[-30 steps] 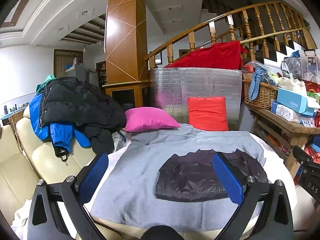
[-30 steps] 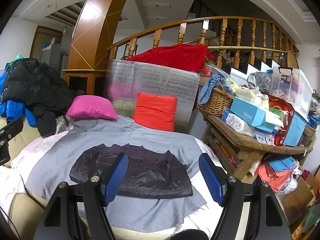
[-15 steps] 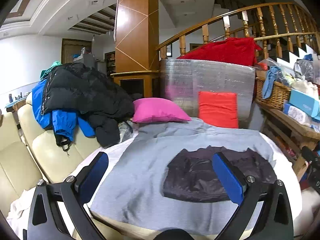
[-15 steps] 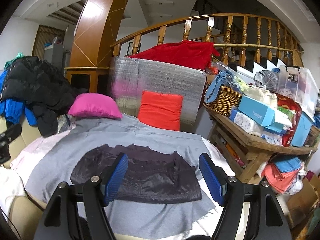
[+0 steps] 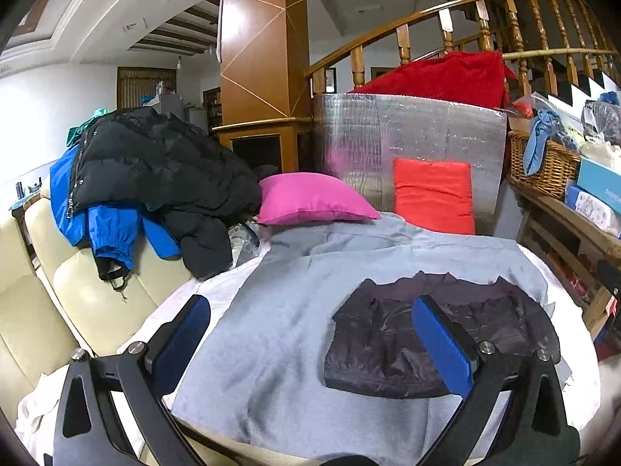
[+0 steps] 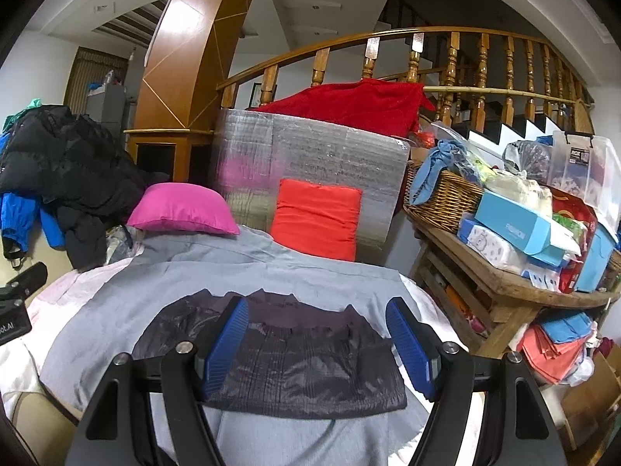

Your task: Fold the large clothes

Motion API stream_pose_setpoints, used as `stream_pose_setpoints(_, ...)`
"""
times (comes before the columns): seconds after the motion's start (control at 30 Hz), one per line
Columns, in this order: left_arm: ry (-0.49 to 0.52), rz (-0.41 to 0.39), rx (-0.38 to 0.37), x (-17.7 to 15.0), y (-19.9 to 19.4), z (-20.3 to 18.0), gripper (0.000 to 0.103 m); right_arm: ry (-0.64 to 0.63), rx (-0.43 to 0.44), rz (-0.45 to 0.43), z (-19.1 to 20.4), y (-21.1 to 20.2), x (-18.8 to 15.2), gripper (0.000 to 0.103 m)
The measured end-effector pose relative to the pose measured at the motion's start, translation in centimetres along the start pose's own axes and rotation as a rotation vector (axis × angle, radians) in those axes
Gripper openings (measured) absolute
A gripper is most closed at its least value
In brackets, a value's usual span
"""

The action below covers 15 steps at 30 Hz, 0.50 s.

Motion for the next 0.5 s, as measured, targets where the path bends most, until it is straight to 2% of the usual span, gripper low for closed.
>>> stream_pose_setpoints(0.33, 0.002, 0.038, -0.018, 1.2, 4.6, -1.6, 0.103, -0.011, -0.001, 0.048, 0.0, 5.6, 0.2, 0.077)
stream_pose_setpoints(0.43, 0.001, 0.005, -0.066, 1.6, 6.7, -2.5, 0.103, -0.003, -0.010, 0.072, -1.4, 8.2, 0.3, 0.077)
stream_pose_setpoints(0.5, -0.024, 0.057, -0.071, 1.3, 9.8, -2.6, 0.103, 0.030, -0.018, 0.114, -3.4, 10.8, 0.1, 0.077)
Point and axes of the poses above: each gripper's, at about its wrist camera, not at the fingertips, and y roughly the way its jaws point, z to its left, x to its top, the point moved 4 cm from there along y, roughly the way its jaws point, and after that the axes turned 15 degrees about y, right-handed, at the moved point
